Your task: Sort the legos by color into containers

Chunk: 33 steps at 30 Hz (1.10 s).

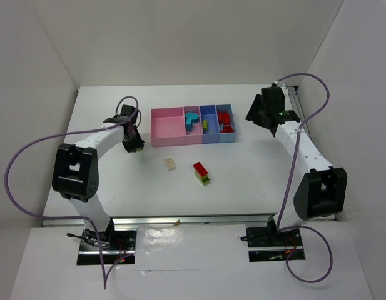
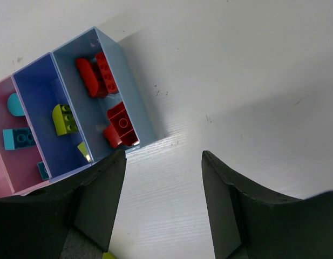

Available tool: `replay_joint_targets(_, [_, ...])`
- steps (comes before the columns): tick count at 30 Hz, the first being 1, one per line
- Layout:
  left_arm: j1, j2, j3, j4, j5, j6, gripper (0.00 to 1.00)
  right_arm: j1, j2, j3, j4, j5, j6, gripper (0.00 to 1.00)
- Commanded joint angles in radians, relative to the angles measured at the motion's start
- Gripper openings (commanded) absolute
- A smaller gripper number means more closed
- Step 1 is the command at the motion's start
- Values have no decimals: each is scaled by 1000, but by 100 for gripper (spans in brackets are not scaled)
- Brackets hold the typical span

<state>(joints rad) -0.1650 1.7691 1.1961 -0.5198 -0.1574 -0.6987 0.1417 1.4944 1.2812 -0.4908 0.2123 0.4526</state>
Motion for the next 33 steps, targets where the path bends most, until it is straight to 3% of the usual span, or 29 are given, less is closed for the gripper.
replay_joint_targets(1, [7,-108,92,-31,-39,42,26,7,-20,15,15,9,1,66])
replay_joint_targets(5, [-17,-137,175,-82,40,123,26,7,-20,15,15,9,1,66])
replay_joint_targets(10, [-160,-82,342,-92,198,215,26,7,-29,15,24,9,1,66])
replay_joint_targets(15, [-284,81,594,-106,314,243,26,7,-60,-6,24,39,1,66])
replay_joint_targets(21, [-315,326,891,-115,473,194,27,-4,-94,-16,-2,48,1,66])
replay_joint_targets(27, [-360,525,1068,-88,486,148,30,-13,-152,-40,-23,78,1,66])
replay_joint_targets(31, [-369,593,1093,-65,441,105,33,-13,-163,-40,-68,78,1,66])
replay_joint_targets(33, [-369,606,1093,-48,430,91,42,-22,-174,-54,-68,78,1,66])
